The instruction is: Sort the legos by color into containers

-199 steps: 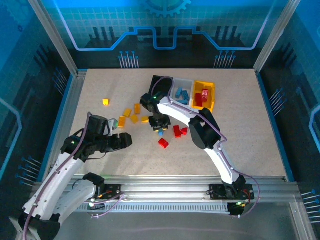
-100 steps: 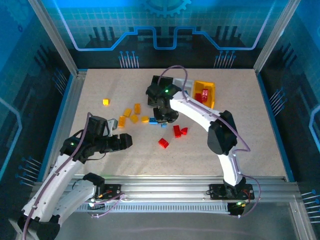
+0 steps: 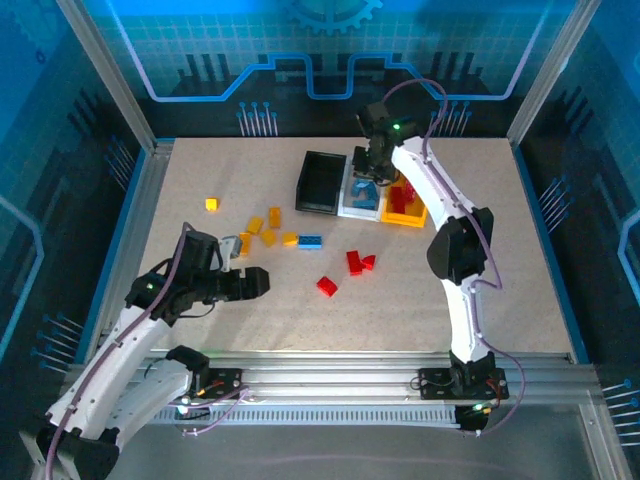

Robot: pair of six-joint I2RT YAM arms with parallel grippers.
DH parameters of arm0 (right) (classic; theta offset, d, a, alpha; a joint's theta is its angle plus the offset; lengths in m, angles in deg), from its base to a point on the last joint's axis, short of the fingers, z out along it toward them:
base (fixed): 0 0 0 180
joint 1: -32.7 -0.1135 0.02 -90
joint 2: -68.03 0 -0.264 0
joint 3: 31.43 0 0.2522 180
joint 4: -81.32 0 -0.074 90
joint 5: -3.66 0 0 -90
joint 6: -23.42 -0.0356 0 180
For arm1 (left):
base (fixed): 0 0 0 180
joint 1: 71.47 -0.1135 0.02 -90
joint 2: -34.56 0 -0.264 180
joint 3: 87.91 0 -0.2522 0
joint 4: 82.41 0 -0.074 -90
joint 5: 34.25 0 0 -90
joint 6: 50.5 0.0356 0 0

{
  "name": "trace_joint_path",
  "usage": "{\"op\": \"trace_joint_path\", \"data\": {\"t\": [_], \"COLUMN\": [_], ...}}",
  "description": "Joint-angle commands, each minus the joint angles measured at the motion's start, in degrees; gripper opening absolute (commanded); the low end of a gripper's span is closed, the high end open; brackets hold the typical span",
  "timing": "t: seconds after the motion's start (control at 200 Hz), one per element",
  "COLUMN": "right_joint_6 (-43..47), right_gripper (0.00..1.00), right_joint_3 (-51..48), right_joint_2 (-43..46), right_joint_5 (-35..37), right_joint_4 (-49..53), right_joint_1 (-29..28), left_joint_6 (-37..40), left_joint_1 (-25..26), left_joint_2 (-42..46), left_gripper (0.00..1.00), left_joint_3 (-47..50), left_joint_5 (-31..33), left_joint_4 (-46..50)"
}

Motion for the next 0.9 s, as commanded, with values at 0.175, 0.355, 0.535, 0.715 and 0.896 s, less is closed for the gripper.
{"op": "trace_joint_path", "data": {"t": [0.175,0.355,0.535,0.715,0.896], "right_joint_6": [-0.2,-0.94,-0.95,-0.21,0.02], "right_gripper": [0.21,0.23,0.37,0.49,0.55], "right_joint_3": [7.86,8.98,7.49,5.92,0.95], "right_joint_2": [-13.41,-16.43,-15.65,-11.48,-3.53], "right_joint_5": [-4.17,-5.82,-6.44,-5.38,-3.9], "right_joint_4": [0.43,-0.1,-0.19,0.11,0.42], "right_joint_1": [3.77,3.98,3.63,2.63,-0.27], "left_joint_6": [0.94,0.81,0.87,-1.48,-4.37], "left_joint_1": [0.62,0.55,0.61,0.4,-4.63], "left_joint_2": [0.04,-0.37,-0.84,-2.51,-12.58], "left_gripper": [0.88,0.99,0.99,0.99,0.99], "left_joint_3": [0.41,0.46,0.39,-1.39,-3.33], "left_joint_5": [1.4,2.09,2.3,9.35,12.16], "left_joint_4": [-0.33,-0.24,-0.31,2.9,3.23]}}
